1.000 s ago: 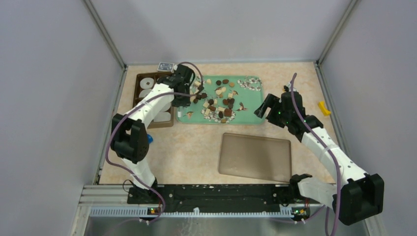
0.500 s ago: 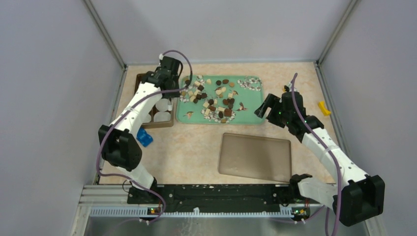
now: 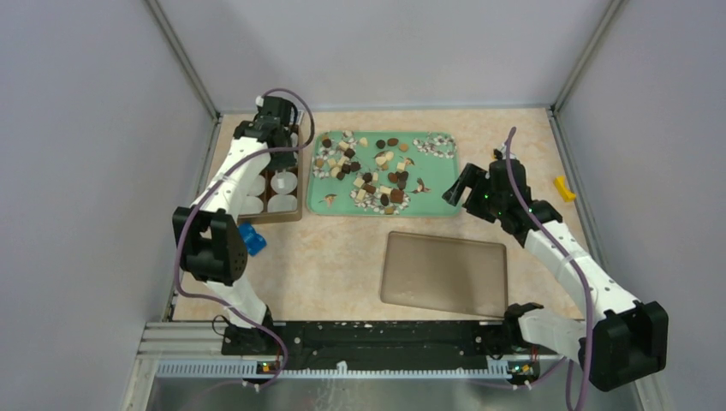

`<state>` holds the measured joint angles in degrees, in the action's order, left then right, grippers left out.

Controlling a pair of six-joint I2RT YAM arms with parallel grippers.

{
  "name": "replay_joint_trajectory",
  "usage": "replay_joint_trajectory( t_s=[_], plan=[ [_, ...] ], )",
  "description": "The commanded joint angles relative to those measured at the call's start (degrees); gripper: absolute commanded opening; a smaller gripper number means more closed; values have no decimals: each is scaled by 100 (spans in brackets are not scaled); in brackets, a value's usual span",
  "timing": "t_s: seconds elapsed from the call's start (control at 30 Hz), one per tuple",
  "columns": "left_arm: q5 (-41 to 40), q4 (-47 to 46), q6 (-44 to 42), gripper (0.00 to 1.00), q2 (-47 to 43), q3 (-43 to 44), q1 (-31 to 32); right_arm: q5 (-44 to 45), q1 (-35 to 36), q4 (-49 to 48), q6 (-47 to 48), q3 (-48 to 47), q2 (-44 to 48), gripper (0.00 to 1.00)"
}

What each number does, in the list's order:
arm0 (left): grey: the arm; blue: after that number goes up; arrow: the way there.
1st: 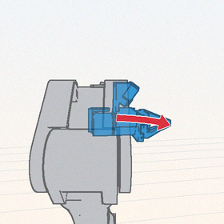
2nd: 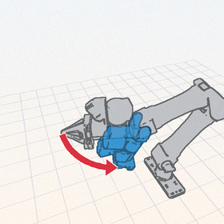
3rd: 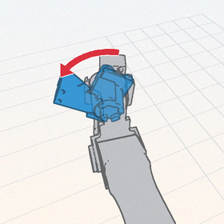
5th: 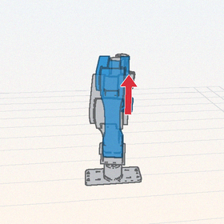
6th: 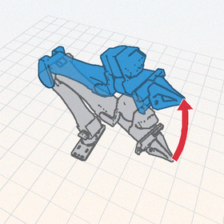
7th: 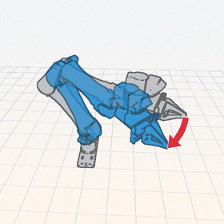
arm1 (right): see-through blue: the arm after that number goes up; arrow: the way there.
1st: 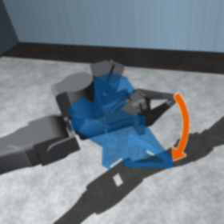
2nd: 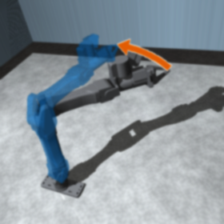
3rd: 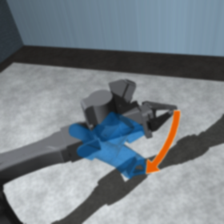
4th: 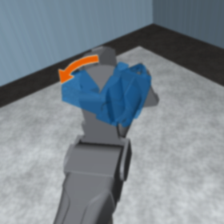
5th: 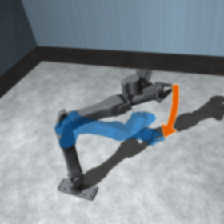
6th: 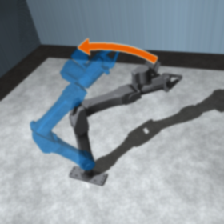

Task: Pack the chocolate

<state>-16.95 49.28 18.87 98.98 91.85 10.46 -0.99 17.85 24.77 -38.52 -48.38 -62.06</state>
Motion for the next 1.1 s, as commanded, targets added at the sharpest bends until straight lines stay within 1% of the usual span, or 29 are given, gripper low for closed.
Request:
replay_joint_trajectory(
  t_s=[0.0,0.1,0.3,0.53,0.6,0.7,0.77,0.83,0.87,0.97,1.07],
  plan=[
    [52,-370,-108,32,61,116,-79,13,-39,-279,96,-137,-68,80],
    [132,-384,-87,34,144,43,-78,-14,-39,-306,92,-152,-116,80],
    [152,-442,-77,43,168,-17,-84,20,-36,-264,106,-176,-121,80],
    [191,-406,-86,44,120,-6,-81,29,-43,-255,87,-146,-68,80],
    [185,-336,-90,40,78,45,-79,38,-40,-237,82,-145,-41,80],
    [211,-203,-94,30,-82,183,-72,46,-44,-199,79,-145,11,80],
    [293,-189,-126,26,-252,226,-55,47,-37,-193,69,-137,51,80],
    [393,-234,-209,19,-511,232,17,43,-43,-182,55,-128,82,80],
    [402,-250,-257,17,-612,222,98,34,-37,-173,48,-123,100,80],
    [436,-204,-340,17,-828,152,399,31,-43,-157,30,-104,172,80],
    [718,-190,-266,18,-931,-112,742,47,-40,-138,20,-69,228,80]
  ],
)
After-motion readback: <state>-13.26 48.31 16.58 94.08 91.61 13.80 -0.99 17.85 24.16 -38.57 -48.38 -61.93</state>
